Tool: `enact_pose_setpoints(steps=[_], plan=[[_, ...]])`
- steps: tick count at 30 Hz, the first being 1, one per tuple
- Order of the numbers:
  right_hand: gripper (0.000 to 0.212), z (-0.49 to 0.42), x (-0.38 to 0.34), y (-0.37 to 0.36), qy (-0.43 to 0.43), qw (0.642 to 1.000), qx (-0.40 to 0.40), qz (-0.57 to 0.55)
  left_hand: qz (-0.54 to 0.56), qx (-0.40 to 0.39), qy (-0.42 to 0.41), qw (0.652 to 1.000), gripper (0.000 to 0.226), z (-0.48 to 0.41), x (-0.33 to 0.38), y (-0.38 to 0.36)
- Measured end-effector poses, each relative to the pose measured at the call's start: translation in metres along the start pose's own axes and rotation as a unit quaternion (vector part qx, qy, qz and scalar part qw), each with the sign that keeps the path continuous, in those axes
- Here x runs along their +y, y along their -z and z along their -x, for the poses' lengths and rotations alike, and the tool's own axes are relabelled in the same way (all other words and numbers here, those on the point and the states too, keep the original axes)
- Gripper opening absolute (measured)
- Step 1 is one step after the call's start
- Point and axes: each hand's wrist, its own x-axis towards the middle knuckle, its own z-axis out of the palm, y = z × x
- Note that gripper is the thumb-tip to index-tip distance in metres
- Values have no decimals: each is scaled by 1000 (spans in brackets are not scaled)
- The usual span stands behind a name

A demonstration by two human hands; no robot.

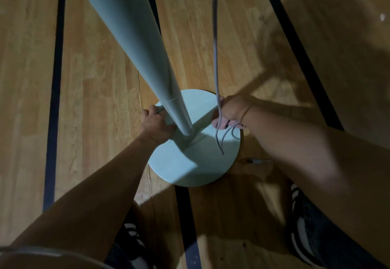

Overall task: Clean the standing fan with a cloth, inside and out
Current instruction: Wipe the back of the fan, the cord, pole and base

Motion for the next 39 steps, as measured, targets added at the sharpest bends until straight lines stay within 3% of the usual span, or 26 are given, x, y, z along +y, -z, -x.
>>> enact_pose_setpoints(steps=[2,5,9,12,16,20,22,25,33,35,39], plan=[[26,2,6,0,5,1000,5,27,16,1,0,1000,73,1,-1,-1],[15,5,8,0,25,997,47,50,15,4,-7,1000,79,-1,-6,-5],[33,11,5,-6,59,992,99,42,50,-12,-1,999,61,-4,-7,1],[27,22,-3,-8,95,985,134,44,136,-5,23,990,50,10,-3,4],[29,30,-7,-8,130,978,166,9,228,1,55,972,65,32,2,7],[33,47,-8,-10,167,966,196,-32,188,32,48,981,61,56,8,10],[22,60,-6,-13,181,954,234,-51,191,42,43,980,57,73,11,10],[11,82,0,-16,144,931,288,-174,209,52,41,976,55,96,19,17],[26,173,4,12,124,904,304,-273,150,43,4,988,44,172,51,80],[12,196,1,24,126,899,301,-290,139,31,-9,990,43,188,54,102],[14,252,-11,47,167,889,304,-299,102,33,-44,993,36,228,61,151]])
